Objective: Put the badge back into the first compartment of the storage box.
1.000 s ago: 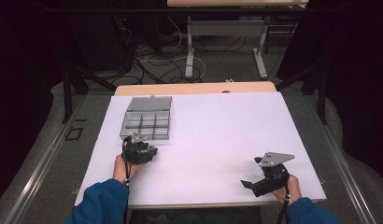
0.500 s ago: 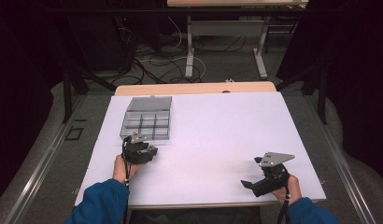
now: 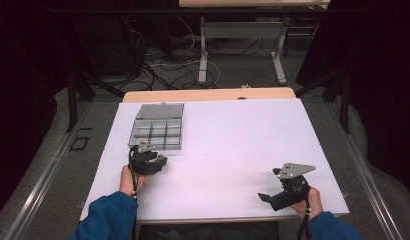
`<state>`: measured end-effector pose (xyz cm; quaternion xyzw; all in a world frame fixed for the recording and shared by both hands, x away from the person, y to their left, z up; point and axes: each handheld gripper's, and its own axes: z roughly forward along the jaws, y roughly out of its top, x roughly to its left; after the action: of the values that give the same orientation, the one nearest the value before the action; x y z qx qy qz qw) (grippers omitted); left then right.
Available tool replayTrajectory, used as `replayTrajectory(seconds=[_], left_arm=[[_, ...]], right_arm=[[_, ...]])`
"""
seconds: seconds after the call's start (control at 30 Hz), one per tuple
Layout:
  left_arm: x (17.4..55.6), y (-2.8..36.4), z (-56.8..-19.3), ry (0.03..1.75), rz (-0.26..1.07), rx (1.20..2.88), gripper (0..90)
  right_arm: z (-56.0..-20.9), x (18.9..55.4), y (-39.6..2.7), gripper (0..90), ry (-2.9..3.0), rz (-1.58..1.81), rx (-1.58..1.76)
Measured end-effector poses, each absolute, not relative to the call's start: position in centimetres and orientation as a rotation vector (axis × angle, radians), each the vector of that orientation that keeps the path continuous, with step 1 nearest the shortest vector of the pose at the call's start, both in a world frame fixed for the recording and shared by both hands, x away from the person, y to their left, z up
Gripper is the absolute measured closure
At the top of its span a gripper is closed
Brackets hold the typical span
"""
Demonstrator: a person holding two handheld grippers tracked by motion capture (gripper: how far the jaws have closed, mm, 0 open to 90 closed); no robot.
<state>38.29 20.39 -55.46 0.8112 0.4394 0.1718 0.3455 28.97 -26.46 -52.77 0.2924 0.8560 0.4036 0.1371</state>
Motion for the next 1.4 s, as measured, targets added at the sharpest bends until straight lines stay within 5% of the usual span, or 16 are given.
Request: replayTrajectory(seconds=[1.4], left_arm=[[37.7, 22.0, -53.9, 1.154, 0.544, 2.089, 50.9]], right_arm=[[-52.8, 28.8, -26.4, 0.0, 2.454, 1.186, 0.870]])
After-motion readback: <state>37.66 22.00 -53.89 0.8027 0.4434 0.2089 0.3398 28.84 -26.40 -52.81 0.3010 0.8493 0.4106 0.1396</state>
